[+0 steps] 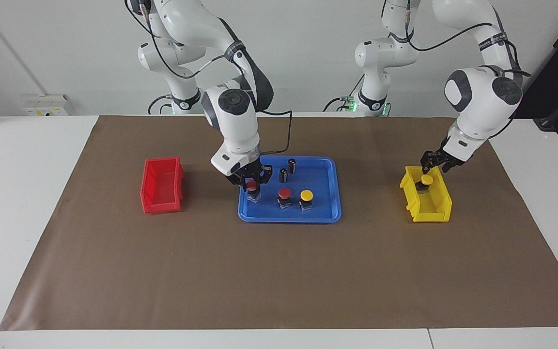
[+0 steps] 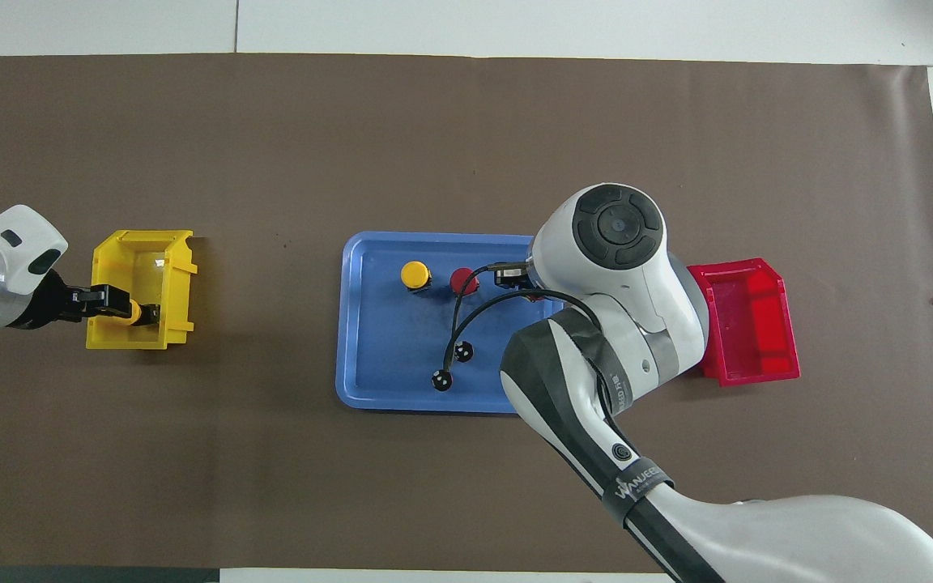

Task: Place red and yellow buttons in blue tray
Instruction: 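Place the red button in the tray while the left gripper grasps yellow button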

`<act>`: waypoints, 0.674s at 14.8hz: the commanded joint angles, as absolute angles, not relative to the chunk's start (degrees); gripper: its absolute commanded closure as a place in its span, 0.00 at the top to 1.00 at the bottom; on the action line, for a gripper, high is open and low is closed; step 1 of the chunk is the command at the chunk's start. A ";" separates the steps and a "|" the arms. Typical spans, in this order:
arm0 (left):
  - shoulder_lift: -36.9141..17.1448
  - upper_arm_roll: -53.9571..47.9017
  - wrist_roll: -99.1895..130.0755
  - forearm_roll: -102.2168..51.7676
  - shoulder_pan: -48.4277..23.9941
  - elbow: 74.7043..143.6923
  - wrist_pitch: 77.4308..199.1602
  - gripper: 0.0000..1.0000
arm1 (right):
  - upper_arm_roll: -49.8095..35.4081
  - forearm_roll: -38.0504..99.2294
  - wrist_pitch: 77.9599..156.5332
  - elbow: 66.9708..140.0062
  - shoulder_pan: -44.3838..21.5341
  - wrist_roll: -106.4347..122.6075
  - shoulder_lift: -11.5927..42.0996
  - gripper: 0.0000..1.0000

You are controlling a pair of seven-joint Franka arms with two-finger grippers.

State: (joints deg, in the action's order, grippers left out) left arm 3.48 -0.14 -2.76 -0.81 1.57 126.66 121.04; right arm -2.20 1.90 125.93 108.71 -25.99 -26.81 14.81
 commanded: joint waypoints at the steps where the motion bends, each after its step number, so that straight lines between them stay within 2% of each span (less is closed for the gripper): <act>1: 4.84 -0.44 -2.64 0.26 1.41 129.90 126.02 0.71 | -2.02 1.41 128.85 110.83 -27.41 -28.30 15.81 0.35; 3: 4.48 -0.44 -2.64 0.26 1.41 130.51 126.47 0.71 | -2.02 1.41 130.24 110.83 -27.86 -29.87 17.22 0.38; 4: 3.87 -0.44 -2.72 0.26 1.41 130.69 127.26 0.71 | -2.02 1.32 130.51 110.83 -27.69 -29.88 17.49 0.51; 5: 3.61 -0.44 -2.64 0.26 1.32 130.78 128.22 0.71 | -1.93 1.32 129.82 110.22 -27.51 -29.88 17.49 0.83; 6: 3.43 -0.44 -2.55 0.26 1.32 130.87 128.67 0.71 | -1.76 1.14 129.03 109.61 -27.34 -29.88 17.40 1.00; 8: 2.99 -0.53 -2.46 0.26 1.23 130.87 128.85 0.71 | -1.23 -0.26 125.27 106.37 -26.29 -29.71 16.44 1.00; 10: 2.90 -0.53 -2.37 0.26 1.23 130.87 129.81 0.71 | -1.23 -0.35 117.64 99.53 -23.13 -29.53 15.56 1.00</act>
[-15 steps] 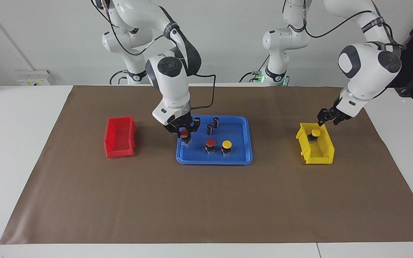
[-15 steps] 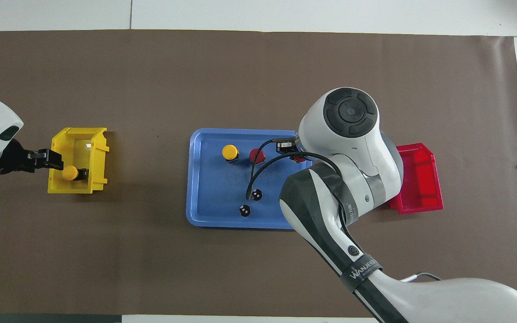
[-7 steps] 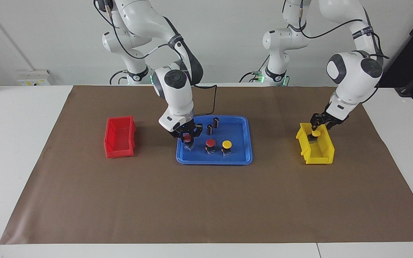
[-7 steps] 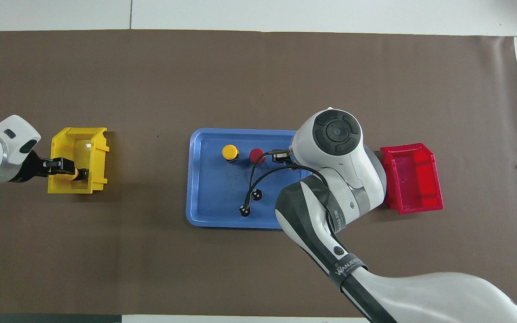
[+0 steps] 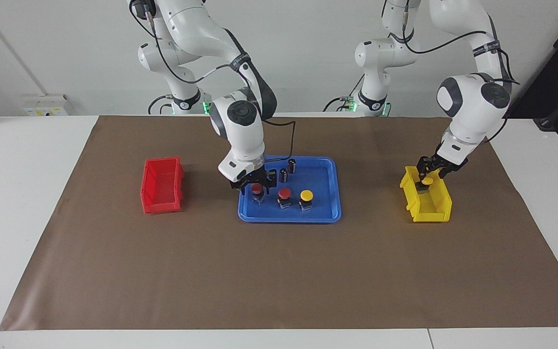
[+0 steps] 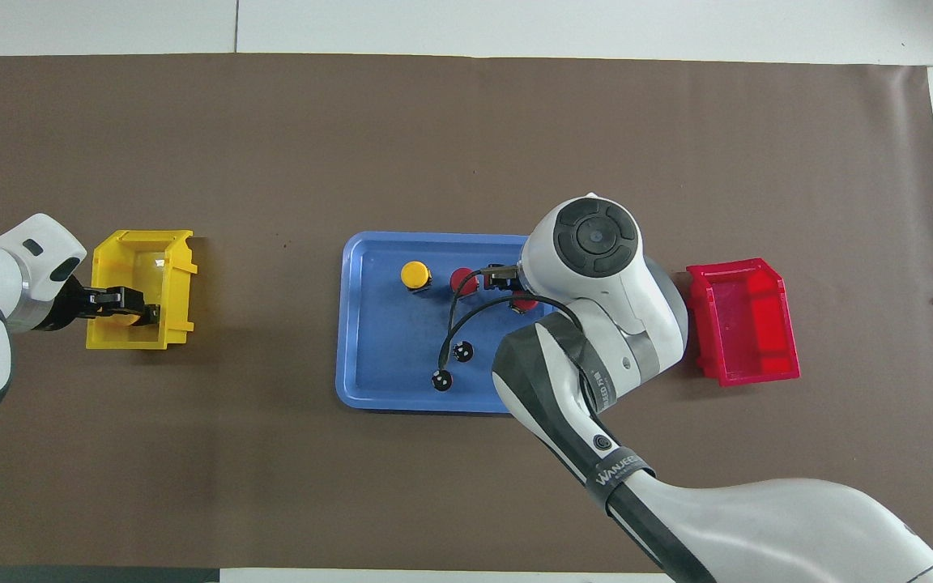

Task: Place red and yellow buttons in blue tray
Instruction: 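Place the red button in the tray while the left gripper grasps yellow button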

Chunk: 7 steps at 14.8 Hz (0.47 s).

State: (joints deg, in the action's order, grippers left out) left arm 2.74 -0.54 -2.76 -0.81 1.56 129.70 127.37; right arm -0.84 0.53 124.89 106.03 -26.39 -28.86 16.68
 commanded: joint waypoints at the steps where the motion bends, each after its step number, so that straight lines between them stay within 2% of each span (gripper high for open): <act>1: 2.81 -0.53 -2.29 0.26 1.14 130.87 129.99 0.71 | -1.23 -0.35 113.60 96.10 -21.20 -29.44 14.77 1.00; 4: 2.03 -0.53 -1.15 0.26 0.35 130.87 130.25 0.71 | -1.32 -0.44 103.57 89.75 -14.79 -27.87 11.79 1.00; 7: 1.67 -0.53 -1.14 0.26 0.26 131.48 132.45 0.71 | -1.23 -0.27 96.36 89.56 -8.29 -19.98 5.21 1.00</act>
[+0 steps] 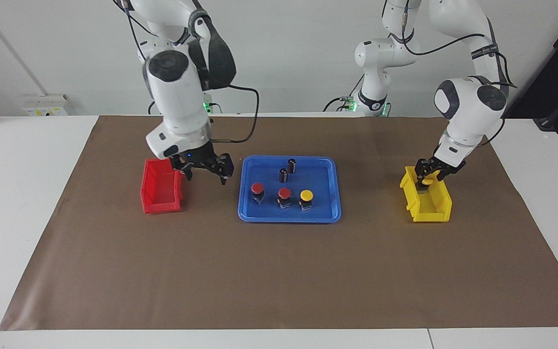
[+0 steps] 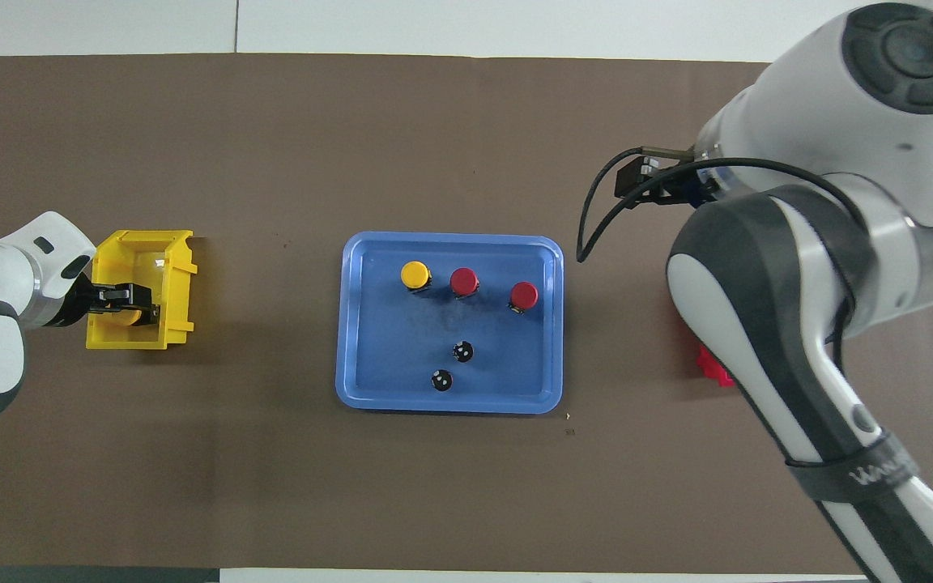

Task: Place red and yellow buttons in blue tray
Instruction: 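Place the red button in the tray while the left gripper grasps yellow button, then withdraw the right gripper while the left gripper lifts the yellow button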

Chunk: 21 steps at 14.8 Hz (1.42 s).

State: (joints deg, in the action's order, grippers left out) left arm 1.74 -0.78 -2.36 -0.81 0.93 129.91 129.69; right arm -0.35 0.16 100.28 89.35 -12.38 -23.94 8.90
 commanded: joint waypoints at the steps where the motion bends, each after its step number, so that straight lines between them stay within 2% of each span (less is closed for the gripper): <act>1: 1.41 -0.53 -1.23 0.18 0.35 131.66 132.63 0.71 | -1.23 -0.26 93.98 89.56 -6.17 -17.69 3.36 1.00; 6: 1.41 -0.44 -1.93 0.18 0.62 132.62 132.98 0.71 | -0.97 -0.53 86.58 88.86 3.23 -3.36 -0.26 1.00; 7: 1.49 -0.44 -1.50 0.26 0.44 132.71 132.98 0.65 | -1.23 -0.35 86.22 87.90 5.78 -0.64 -0.26 1.00; 9: 1.58 -0.44 -1.23 0.26 0.53 132.98 132.98 0.04 | -0.79 -0.44 85.87 88.77 7.64 3.67 -0.44 1.00; 11: 1.41 -0.44 -1.05 0.18 1.05 132.28 132.80 0.01 | 3.24 -0.35 83.77 88.59 7.38 5.97 -0.61 1.00; 13: 0.88 -0.35 -0.97 0.18 0.97 127.91 126.70 0.01 | 3.60 -0.35 83.14 90.34 7.73 6.50 -1.92 1.00; 17: 0.88 -0.61 -0.01 0.18 0.35 108.34 101.05 0.01 | 4.39 -0.96 83.67 91.58 7.73 6.42 -2.46 1.00; 18: 0.70 -0.96 2.61 0.00 -0.61 105.06 97.94 0.01 | 4.39 -1.05 83.67 91.41 7.56 6.24 -2.46 1.00; 19: 0.18 -0.97 6.73 -0.70 -3.23 104.25 98.00 0.01 | 4.31 -0.97 83.67 91.41 7.56 5.89 -2.46 1.00; 21: 0.09 -1.05 18.30 -2.72 -10.33 107.21 103.77 0.01 | 4.22 -0.97 83.67 91.32 7.47 5.71 -2.37 1.00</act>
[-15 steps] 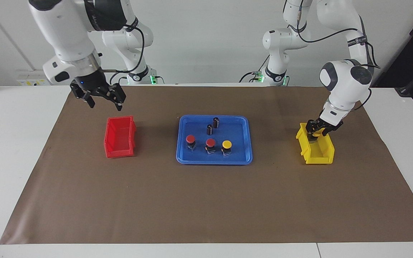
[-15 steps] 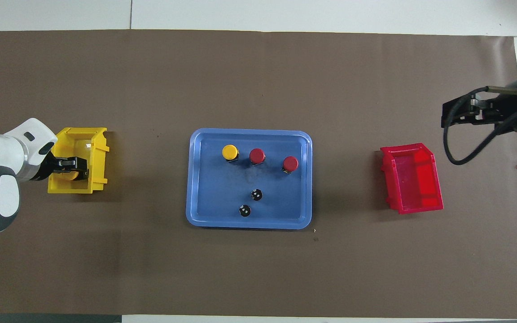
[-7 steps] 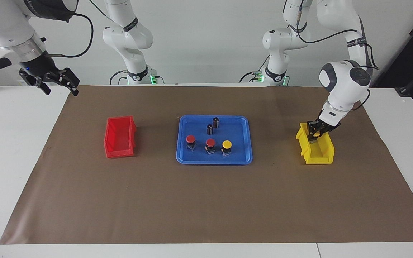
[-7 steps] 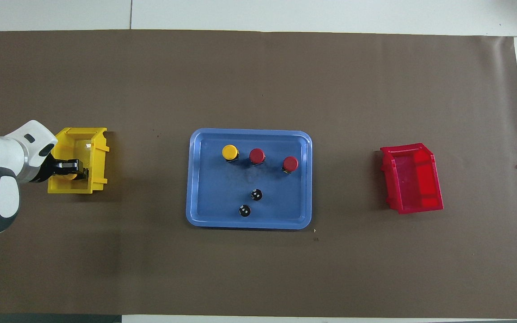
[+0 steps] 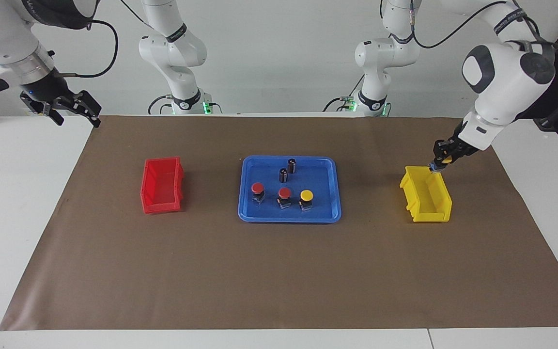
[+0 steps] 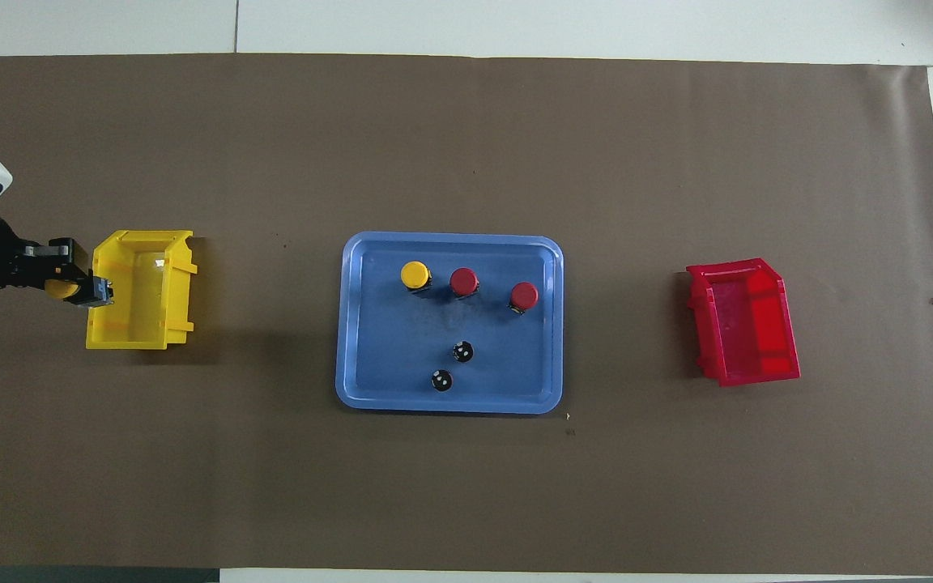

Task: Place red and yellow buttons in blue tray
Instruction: 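Withdraw the right gripper while the left gripper lifts the yellow button, then carry the yellow button to the tray and open the left gripper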

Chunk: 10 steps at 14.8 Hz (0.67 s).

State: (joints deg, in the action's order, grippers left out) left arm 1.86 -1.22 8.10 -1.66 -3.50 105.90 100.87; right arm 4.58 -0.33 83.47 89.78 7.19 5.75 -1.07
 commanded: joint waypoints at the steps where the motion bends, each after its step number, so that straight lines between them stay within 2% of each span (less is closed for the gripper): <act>1: -0.26 -0.97 24.29 -2.99 -14.63 108.18 106.67 0.01 | 4.22 -0.97 83.67 91.41 7.47 5.80 -2.46 1.00; 3: -3.94 -0.97 34.66 -2.99 -21.50 109.07 114.74 0.01 | 4.13 -0.97 83.58 91.41 7.47 5.80 -2.46 1.00; 5: -9.12 -0.97 41.64 -2.99 -24.95 108.11 121.44 0.01 | 3.96 -0.97 83.50 91.58 7.38 5.89 -2.55 1.00; 10: -12.91 -0.97 47.28 -2.99 -28.65 107.41 125.77 0.01 | 3.95 -0.88 83.41 91.84 7.38 5.89 -2.64 1.00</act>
State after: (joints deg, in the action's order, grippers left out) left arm -12.30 -2.02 45.45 -2.36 -27.35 108.77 125.03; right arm 4.28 -0.33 83.45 90.04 7.12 5.75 -1.11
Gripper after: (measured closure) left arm 0.590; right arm 0.000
